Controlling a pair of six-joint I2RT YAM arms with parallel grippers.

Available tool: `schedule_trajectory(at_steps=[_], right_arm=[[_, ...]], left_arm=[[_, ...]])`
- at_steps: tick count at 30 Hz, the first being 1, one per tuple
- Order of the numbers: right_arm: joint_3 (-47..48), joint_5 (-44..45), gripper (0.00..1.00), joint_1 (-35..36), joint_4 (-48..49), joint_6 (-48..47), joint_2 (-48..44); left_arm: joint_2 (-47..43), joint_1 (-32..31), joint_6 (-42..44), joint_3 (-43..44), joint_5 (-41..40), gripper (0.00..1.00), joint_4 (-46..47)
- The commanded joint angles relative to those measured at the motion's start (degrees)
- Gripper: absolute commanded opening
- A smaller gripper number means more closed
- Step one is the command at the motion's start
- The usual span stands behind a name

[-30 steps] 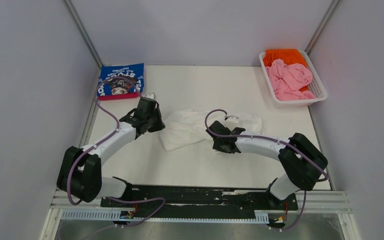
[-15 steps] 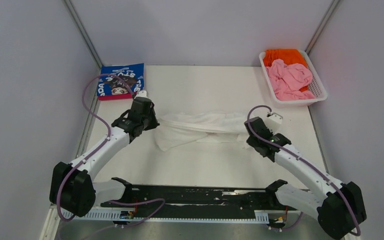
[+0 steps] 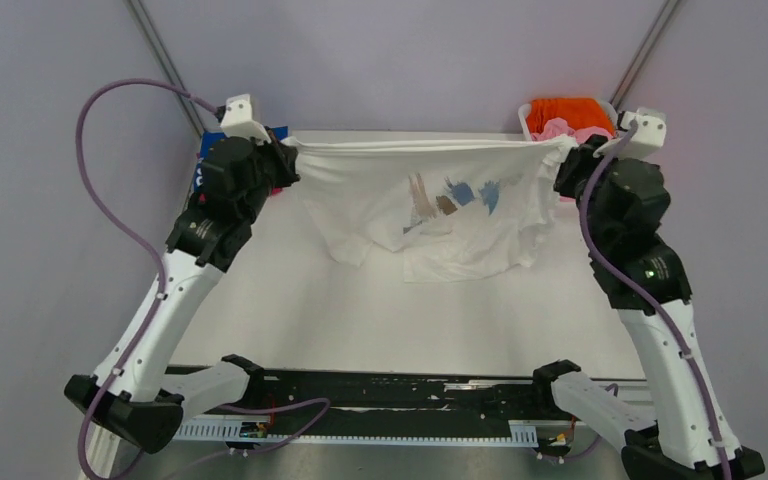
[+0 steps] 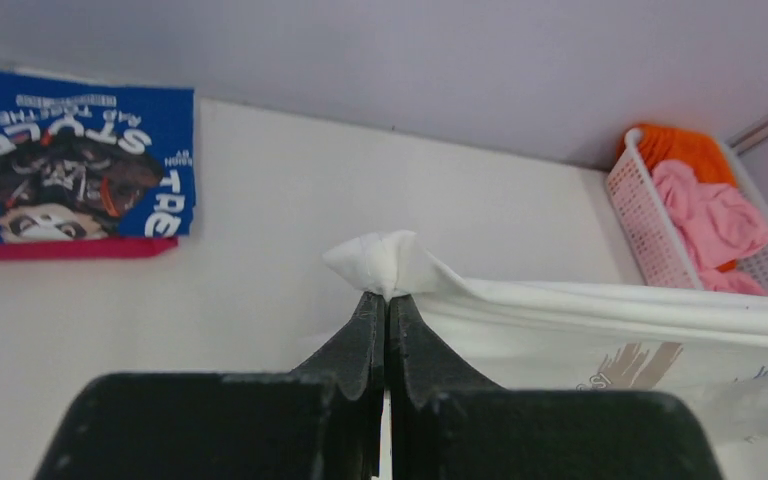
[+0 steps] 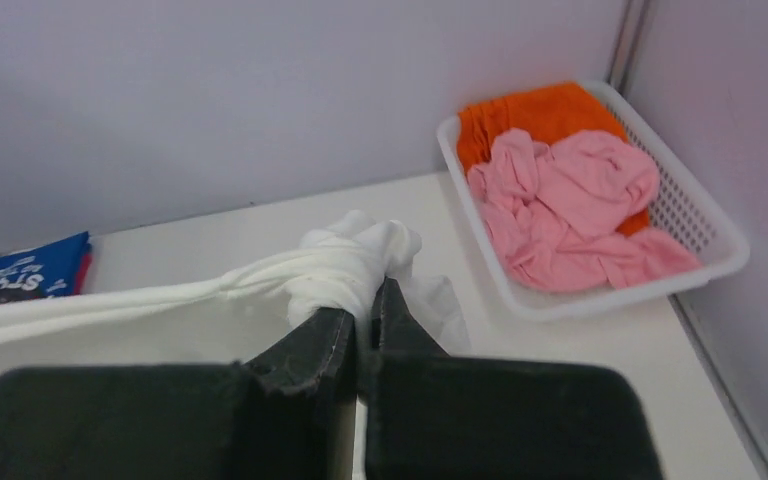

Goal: Fold and stack the t-shirts
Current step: Flatten out the tshirt

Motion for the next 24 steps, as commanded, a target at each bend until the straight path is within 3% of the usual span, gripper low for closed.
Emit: schedule_trajectory(at_steps=[1, 9, 15, 20, 24], right_arm=[[10.0, -11.2, 0.00, -0.6, 2.5, -13.6, -4.6], [32.5, -30.6, 0.00, -0.6, -6.1, -21.0, -5.4], [42.0, -37.8, 0.00, -0.7, -10.6, -22.1, -5.4], [41.9, -35.1, 0.00, -0.7, -11.2, -22.8, -4.6], [36.7, -28.7, 0.00, -0.6, -10.5, -24.4, -2.4]], left_arm=[[-6.9, 0.6, 7.4, 7.1, -3.5, 0.00, 1.2], [-15.3, 0.6, 10.6, 17.6, 6.8, 0.00, -0.2], [-18.7, 0.6, 11.4, 22.3, 10.2, 0.00, -1.5], [-17.4, 0.6, 12.1, 23.6, 7.5, 0.00, -2.8], [-14.1, 0.6, 12.9, 20.2, 0.3, 0.00, -1.3]])
